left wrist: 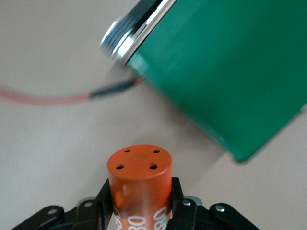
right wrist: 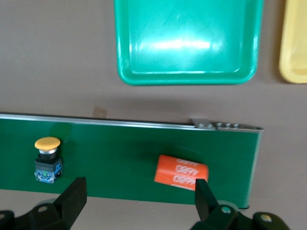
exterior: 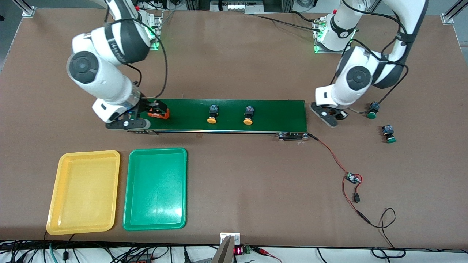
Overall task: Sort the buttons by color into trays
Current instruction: 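Place the cylinder on the belt while the right gripper grasps a yellow button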
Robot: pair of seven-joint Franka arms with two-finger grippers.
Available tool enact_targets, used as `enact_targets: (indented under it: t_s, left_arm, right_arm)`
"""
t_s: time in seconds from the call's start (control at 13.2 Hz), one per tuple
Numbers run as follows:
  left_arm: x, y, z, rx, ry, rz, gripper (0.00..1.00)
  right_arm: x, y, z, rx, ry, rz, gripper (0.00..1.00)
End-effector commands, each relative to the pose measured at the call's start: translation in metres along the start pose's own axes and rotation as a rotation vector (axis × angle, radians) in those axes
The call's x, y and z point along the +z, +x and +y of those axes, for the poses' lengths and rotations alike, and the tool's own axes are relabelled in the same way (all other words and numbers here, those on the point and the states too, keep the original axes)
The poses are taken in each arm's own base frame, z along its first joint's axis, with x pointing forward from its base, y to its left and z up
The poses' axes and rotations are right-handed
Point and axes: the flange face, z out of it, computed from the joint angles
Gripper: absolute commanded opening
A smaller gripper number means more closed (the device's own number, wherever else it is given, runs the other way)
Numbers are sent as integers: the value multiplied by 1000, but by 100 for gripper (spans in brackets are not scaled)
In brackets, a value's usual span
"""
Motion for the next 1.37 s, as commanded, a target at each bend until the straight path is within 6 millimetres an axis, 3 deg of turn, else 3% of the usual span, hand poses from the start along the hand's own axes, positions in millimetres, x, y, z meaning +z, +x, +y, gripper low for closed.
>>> enact_targets:
  t_s: [0.0, 0.23, 0.53, 0.61, 0.68, 0.76, 1.06, 1.29]
  left_arm:
    - [-21, 49, 18, 179, -10, 59, 19]
    - [-18, 93, 53, 403, -30, 97, 18]
    - [11, 111, 75, 487, -20, 114, 20]
    - [13, 112, 77, 481, -25, 115, 29]
    - [11, 112, 77, 480, -24, 116, 80]
    - [9, 111, 77, 487, -21, 112, 100]
    - [-24, 100, 68, 433, 10, 92, 100]
    - [-50, 62, 14, 180, -30, 44, 100]
  right_arm:
    - [24, -15, -31, 54, 8, -3, 100]
    - [49, -25, -73, 136, 30, 20, 100]
    - [88, -45, -112, 128, 22, 22, 100]
    - [98, -47, -119, 107, 14, 22, 100]
    - [107, -51, -128, 84, 8, 22, 100]
    - [113, -53, -131, 79, 5, 18, 100]
    - [137, -59, -128, 43, -40, -6, 100]
    - [150, -62, -122, 46, -58, -30, 100]
